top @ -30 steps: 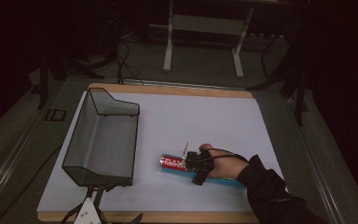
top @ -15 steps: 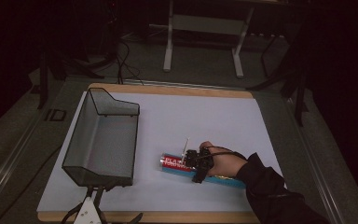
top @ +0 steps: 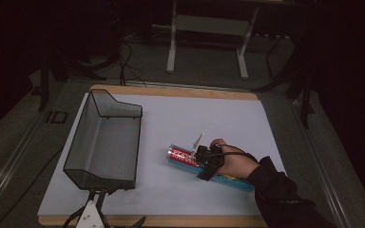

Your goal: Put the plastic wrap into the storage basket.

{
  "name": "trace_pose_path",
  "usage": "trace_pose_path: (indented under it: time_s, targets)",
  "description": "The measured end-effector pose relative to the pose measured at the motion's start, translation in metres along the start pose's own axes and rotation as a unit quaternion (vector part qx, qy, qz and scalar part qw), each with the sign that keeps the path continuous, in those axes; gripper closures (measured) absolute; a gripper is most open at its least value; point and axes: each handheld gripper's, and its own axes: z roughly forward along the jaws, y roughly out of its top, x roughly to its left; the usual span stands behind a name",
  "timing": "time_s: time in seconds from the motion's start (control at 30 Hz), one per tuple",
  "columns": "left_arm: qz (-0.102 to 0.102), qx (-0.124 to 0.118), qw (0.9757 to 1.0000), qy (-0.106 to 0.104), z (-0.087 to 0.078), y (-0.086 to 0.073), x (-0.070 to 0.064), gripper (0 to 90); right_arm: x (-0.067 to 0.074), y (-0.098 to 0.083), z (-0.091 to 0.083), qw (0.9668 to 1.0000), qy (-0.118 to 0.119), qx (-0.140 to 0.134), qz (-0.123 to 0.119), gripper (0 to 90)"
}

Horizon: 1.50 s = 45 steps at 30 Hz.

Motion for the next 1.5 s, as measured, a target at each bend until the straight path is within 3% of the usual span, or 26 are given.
trace_pose_path:
  time_s: [0.27,0.4,0.47,0.53,0.73,1.0,1.23,1.3,1.37,1.4,1.43,1.5]
  targets:
    - [0.001,0.0,1.0,0.001,0.0,0.0,0.0,1.5,-0.002,0.002,-0.021,0.9993,-0.017,-0.028,0.019,31.7]
    - [0.001,0.0,1.0,0.0,0.0,0.0,0.0,1.5,-0.003,0.005,-0.033,0.9973,-0.022,-0.065,0.027,31.8]
    - [0.001,0.0,1.0,0.0,0.0,0.0,0.0,1.5,-0.003,0.005,-0.033,0.9973,-0.022,-0.065,0.027,31.8]
    - [0.002,0.0,1.0,0.001,0.0,0.0,0.0,1.5,-0.004,0.009,-0.045,0.9948,-0.029,-0.092,0.032,31.8]
    - [0.002,-0.001,1.0,0.001,0.0,0.0,0.0,1.5,-0.006,0.013,-0.056,0.9932,-0.034,-0.105,0.037,31.8]
    - [0.002,0.0,1.0,0.001,0.0,0.0,0.0,1.5,-0.011,0.017,-0.074,0.9887,-0.049,-0.132,0.05,31.8]
    - [0.002,-0.002,1.0,0.002,-0.001,0.0,0.0,1.5,-0.012,0.02,-0.094,0.9818,-0.065,-0.169,0.056,31.8]
    - [0.003,-0.001,1.0,0.002,0.0,0.0,0.0,1.5,-0.014,0.02,-0.106,0.9753,-0.071,-0.199,0.064,31.8]
    - [0.003,0.0,1.0,0.001,0.0,0.0,0.0,1.5,-0.014,0.02,-0.11,0.9746,-0.069,-0.203,0.067,31.8]
    - [0.002,-0.001,1.0,0.001,0.0,0.0,0.0,1.5,-0.015,0.022,-0.117,0.9705,-0.07,-0.219,0.072,31.8]
    - [0.004,0.0,1.0,0.002,0.0,0.0,0.0,1.5,-0.015,0.024,-0.12,0.9706,-0.067,-0.22,0.072,31.8]
    - [0.005,0.001,1.0,0.002,0.0,0.0,0.0,1.5,-0.015,0.027,-0.124,0.9672,-0.077,-0.23,0.075,31.8]
